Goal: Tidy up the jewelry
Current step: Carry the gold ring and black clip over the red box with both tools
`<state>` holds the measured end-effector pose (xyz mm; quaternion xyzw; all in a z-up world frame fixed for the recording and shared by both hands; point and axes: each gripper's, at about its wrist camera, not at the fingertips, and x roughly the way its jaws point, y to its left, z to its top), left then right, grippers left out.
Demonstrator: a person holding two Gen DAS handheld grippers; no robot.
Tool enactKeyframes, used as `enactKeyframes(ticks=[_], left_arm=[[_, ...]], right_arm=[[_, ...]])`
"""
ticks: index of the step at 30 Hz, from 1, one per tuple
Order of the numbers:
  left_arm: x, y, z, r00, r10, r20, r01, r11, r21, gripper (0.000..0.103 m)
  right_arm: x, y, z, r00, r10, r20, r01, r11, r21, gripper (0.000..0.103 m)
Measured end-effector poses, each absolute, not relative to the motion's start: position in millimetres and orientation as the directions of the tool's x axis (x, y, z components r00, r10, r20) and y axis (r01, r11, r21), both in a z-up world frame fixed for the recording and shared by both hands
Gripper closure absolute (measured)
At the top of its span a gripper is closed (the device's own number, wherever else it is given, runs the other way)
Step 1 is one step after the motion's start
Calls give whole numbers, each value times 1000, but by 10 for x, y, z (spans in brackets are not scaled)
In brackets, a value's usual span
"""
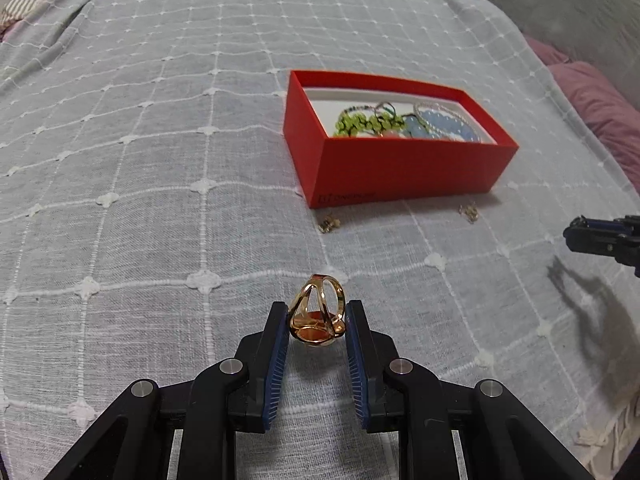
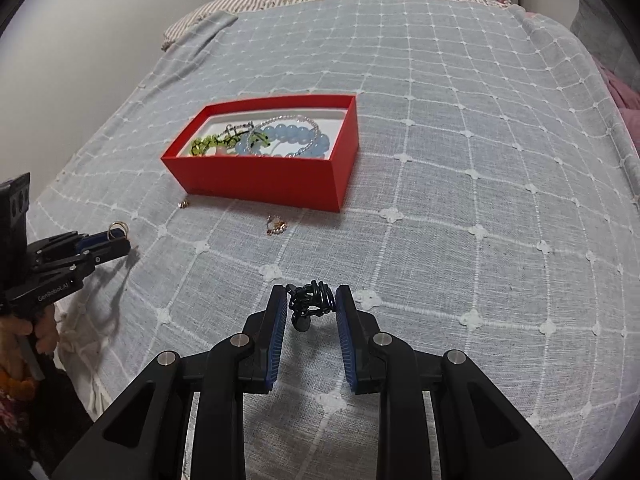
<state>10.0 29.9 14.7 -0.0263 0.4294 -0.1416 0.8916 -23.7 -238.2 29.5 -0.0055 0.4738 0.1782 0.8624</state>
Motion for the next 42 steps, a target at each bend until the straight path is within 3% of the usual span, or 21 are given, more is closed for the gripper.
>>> enactKeyframes(ticks=[23, 42], left_arm=[[759, 208, 430, 684, -326, -653, 132, 935, -328, 80], [959, -125, 315, 722, -292, -627, 186, 955, -231, 80]], right_arm=[[293, -2201, 564, 571, 349, -743, -280, 934, 224, 77], [521, -2174, 446, 627, 391, -674, -305, 919, 250, 76]])
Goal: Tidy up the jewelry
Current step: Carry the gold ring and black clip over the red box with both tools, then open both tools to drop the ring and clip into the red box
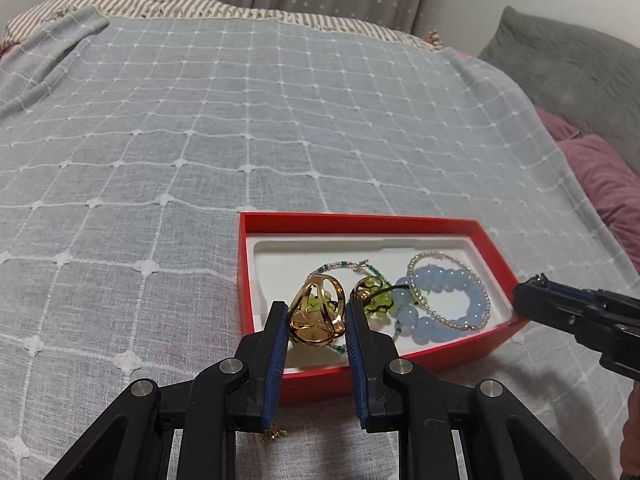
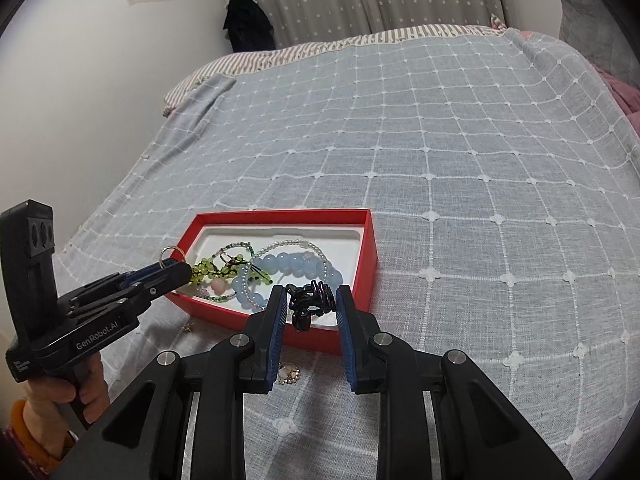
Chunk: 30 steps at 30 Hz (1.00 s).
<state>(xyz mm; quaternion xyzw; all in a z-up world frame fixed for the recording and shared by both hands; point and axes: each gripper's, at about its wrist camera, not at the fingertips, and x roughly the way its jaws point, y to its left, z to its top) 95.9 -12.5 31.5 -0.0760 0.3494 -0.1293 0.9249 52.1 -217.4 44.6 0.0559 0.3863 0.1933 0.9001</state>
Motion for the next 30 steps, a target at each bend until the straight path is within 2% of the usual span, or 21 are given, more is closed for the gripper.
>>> enactKeyframes(ticks=[11, 16, 22, 25, 26, 30], left_arm=[[976, -65, 316, 720, -310, -621, 184, 948, -261, 79], [965, -73, 323, 711, -328, -621, 190, 941, -279, 71], [876, -136, 398, 701, -312, -642, 202, 949, -242, 59], [781, -168, 442, 700, -302, -647, 219, 953, -208, 43], [746, -174, 454, 706, -281, -650, 211, 960, -185, 34], [636, -177, 471, 708, -262, -656, 220, 964, -147, 25]], right_arm=[[597, -2051, 363, 616, 374, -693, -319, 923, 215, 75], [589, -2054, 391, 612, 386, -690, -325, 919, 225, 65], [509, -2049, 487, 626, 383, -680, -335, 919, 208, 54], [466, -2083, 532, 625, 386, -679, -334, 918, 214, 50], [452, -2089, 543, 624, 384, -680, -333, 918, 213, 49], [377, -2101, 584, 628, 366, -687, -332, 924, 189, 44]])
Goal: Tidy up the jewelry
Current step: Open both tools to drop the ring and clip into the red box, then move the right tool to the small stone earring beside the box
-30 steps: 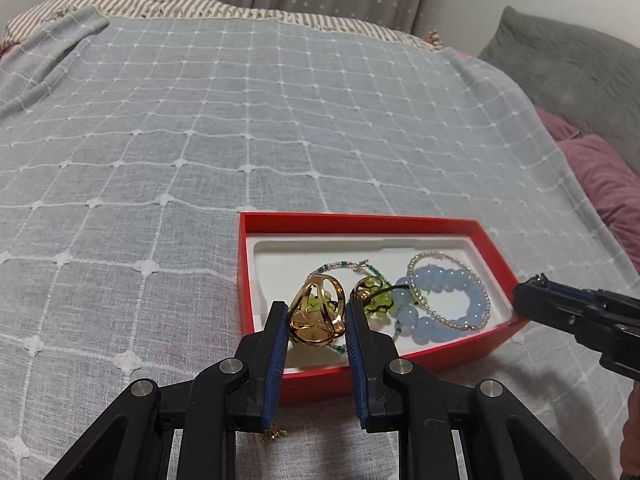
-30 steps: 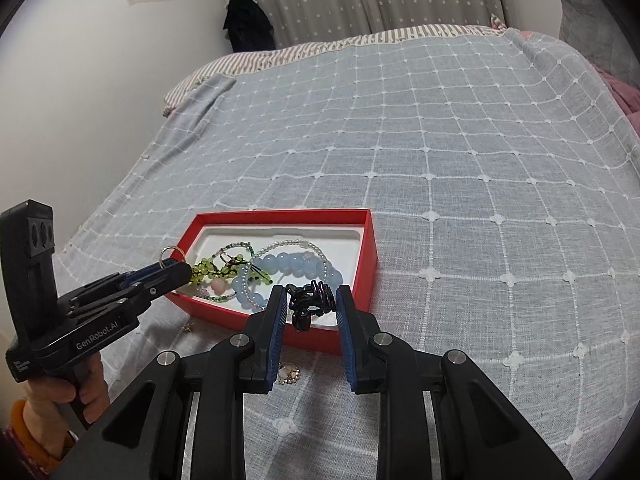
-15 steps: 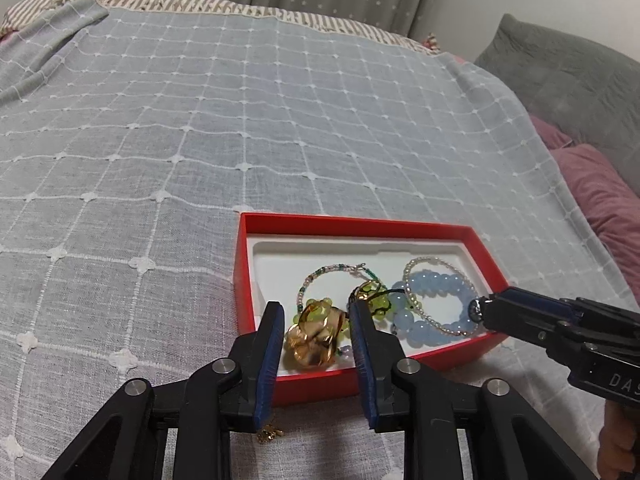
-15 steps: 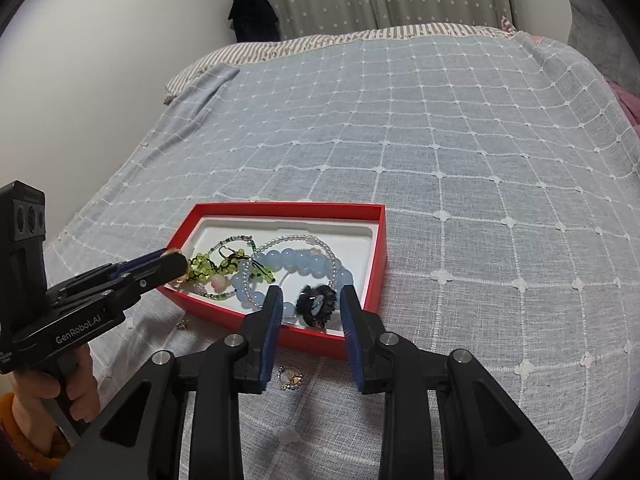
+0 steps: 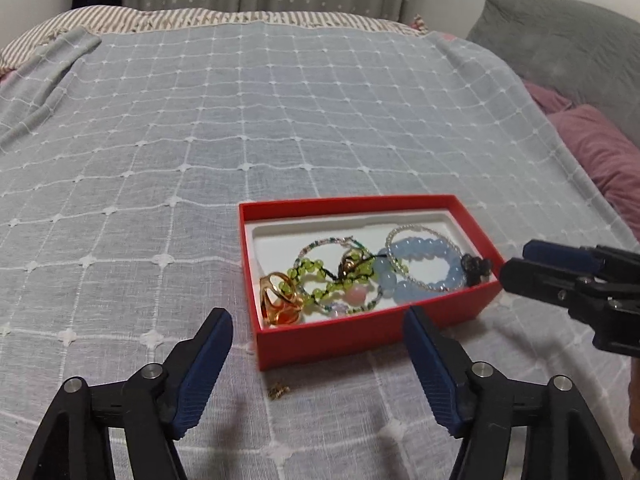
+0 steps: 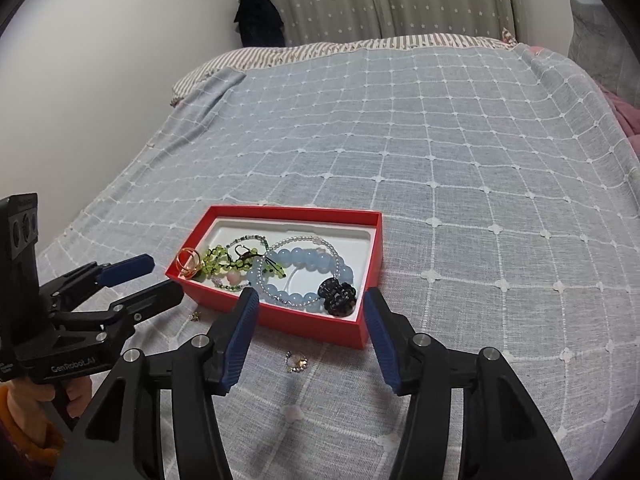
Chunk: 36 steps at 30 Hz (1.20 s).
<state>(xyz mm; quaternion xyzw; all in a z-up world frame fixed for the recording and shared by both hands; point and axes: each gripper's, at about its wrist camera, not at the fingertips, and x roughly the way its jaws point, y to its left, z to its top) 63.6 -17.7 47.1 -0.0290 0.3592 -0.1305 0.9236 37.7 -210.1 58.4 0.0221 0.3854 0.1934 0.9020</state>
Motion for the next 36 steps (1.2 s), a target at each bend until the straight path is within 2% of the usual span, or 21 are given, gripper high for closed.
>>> enactKeyframes(ticks=[3, 9, 15, 22, 32, 36], left_arm=[[573, -172, 462, 700, -262, -664, 227, 964, -140, 18], [520, -138, 326, 615, -263, -743, 211, 963, -167, 15], [442, -76, 228, 583, -252, -773, 182, 967, -178, 8], [425, 15, 84, 570, -155, -807, 141, 986, -90, 8], [437, 209, 169, 566, -176, -805, 99, 984, -145, 8], [501, 161, 153, 550, -210, -808, 103, 978, -183, 8]], right_arm=[[307, -2116, 595, 630, 350, -693, -329, 929, 171, 41], [224, -2162, 521, 603, 320, -731, -308, 938, 157, 40], [151, -2205, 386, 566, 301, -767, -287, 945, 158, 40], [75, -2126, 181, 533, 270, -802, -287, 949, 129, 40], [32, -1820, 146, 529, 286, -799, -392, 917, 69, 40], [87, -1752, 40, 502, 317, -805, -426, 900, 89, 40]])
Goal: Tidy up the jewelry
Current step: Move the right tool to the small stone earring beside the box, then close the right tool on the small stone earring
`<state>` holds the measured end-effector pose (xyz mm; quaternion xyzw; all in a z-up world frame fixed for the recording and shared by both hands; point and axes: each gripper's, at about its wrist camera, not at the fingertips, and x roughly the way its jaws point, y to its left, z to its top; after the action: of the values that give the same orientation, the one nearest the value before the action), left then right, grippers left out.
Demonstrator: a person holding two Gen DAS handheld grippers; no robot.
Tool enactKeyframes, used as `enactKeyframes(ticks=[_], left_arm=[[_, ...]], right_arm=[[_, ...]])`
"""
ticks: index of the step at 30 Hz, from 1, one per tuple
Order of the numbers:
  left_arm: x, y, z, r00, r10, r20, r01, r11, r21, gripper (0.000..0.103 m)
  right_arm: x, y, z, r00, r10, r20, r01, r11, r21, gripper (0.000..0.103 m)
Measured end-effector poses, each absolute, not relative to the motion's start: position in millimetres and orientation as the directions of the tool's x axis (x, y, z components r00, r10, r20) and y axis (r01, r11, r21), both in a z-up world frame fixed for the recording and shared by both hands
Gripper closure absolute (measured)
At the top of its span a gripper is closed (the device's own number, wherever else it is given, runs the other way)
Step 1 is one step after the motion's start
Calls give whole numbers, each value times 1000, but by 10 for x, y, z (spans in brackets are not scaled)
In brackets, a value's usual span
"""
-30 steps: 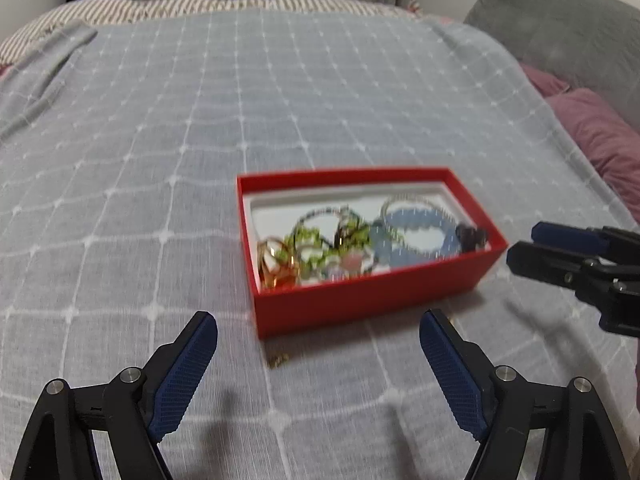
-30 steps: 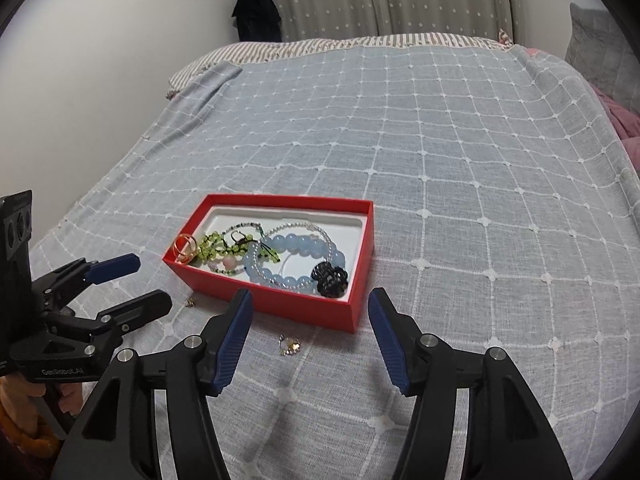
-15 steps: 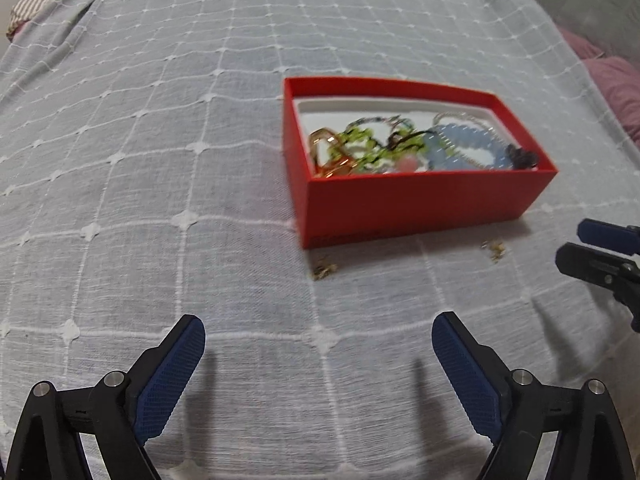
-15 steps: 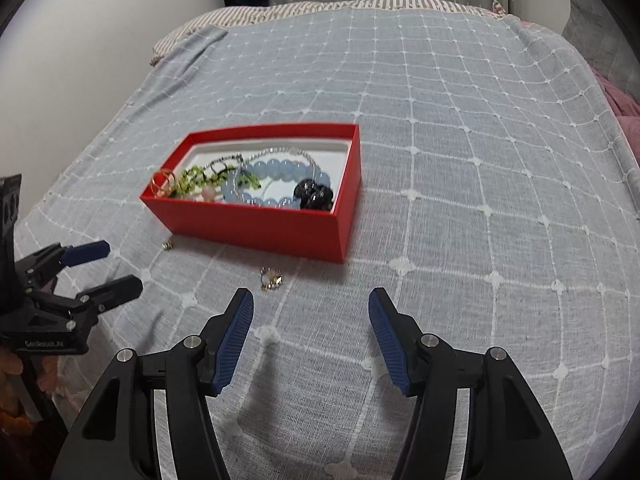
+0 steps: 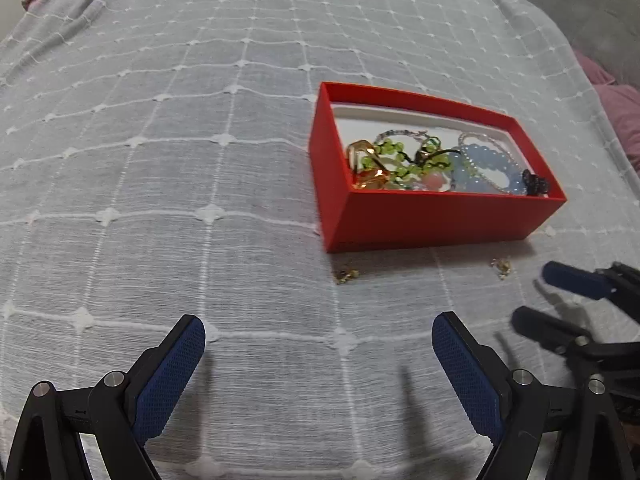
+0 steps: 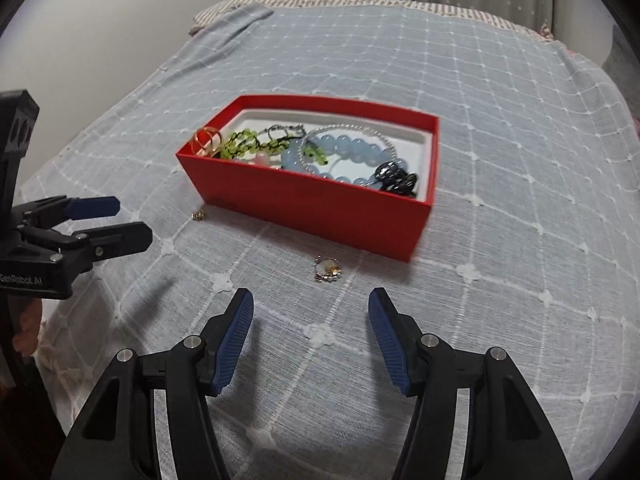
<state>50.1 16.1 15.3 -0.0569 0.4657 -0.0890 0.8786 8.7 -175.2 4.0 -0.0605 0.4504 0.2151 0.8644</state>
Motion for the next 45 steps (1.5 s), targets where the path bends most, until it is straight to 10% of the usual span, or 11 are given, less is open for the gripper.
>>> enactKeyframes(ticks=[45], left_arm=[[603, -26, -24, 510, -260, -820, 157, 965, -209, 12]], right_arm=[[325, -1689, -136, 530, 312, -788, -463, 886, 40, 85]])
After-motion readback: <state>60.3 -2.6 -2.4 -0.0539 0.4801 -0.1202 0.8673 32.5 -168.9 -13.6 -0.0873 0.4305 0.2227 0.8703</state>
